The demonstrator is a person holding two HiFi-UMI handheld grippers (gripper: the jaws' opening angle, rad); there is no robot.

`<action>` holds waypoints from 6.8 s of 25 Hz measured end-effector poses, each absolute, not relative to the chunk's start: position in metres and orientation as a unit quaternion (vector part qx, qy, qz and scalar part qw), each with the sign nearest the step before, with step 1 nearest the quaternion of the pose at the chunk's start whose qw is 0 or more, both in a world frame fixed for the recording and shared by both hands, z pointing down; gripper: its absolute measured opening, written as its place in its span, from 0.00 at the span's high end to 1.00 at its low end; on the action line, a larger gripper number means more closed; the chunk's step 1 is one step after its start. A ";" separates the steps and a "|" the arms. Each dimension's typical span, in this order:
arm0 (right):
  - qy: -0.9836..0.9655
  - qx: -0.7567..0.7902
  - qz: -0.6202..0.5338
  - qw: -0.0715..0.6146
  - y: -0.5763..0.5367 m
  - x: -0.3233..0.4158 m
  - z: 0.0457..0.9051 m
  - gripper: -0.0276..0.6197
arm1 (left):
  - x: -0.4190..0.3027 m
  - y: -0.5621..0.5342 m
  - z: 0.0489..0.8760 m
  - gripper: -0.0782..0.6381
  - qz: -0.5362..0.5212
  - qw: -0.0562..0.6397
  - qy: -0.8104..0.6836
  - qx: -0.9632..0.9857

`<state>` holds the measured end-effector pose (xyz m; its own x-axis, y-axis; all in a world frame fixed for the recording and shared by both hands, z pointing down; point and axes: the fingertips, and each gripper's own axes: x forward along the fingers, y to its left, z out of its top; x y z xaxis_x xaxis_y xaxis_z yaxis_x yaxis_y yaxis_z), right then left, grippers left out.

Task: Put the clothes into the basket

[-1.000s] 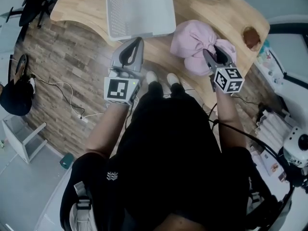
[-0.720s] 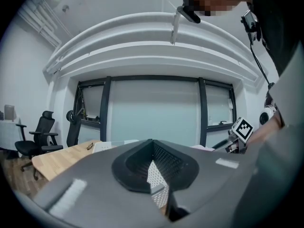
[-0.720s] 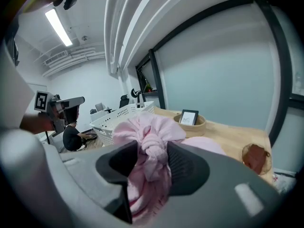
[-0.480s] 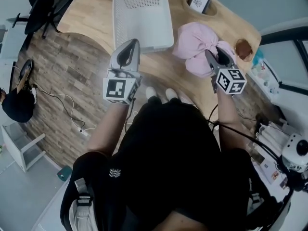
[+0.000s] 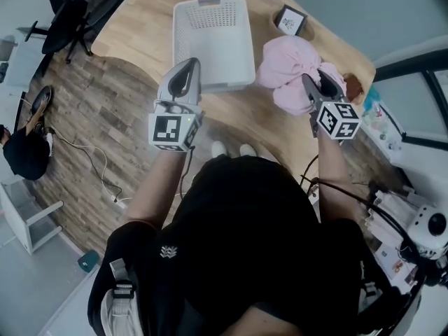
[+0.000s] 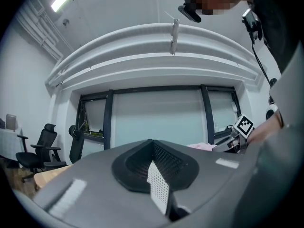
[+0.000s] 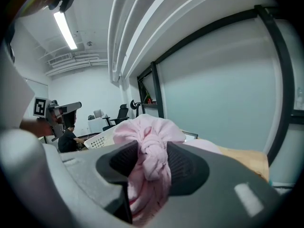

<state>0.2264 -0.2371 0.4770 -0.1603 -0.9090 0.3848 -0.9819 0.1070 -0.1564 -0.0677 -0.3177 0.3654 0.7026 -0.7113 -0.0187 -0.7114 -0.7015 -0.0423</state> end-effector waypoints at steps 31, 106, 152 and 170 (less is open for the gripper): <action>-0.795 0.592 0.116 0.061 -0.337 0.178 0.369 0.67 | -0.112 -0.373 0.323 0.88 0.001 0.056 0.416 -0.908; -0.863 0.421 0.154 0.234 -0.407 -0.019 0.518 0.65 | -0.261 -0.360 0.408 0.88 -0.017 -0.068 0.541 -0.838; -0.823 0.559 0.098 0.025 -0.271 0.127 0.428 0.95 | -0.174 -0.313 0.352 0.88 -0.016 0.037 0.474 -0.879; -0.814 0.574 0.079 0.035 -0.245 0.139 0.437 0.95 | -0.168 -0.286 0.388 0.88 -0.043 0.034 0.477 -0.877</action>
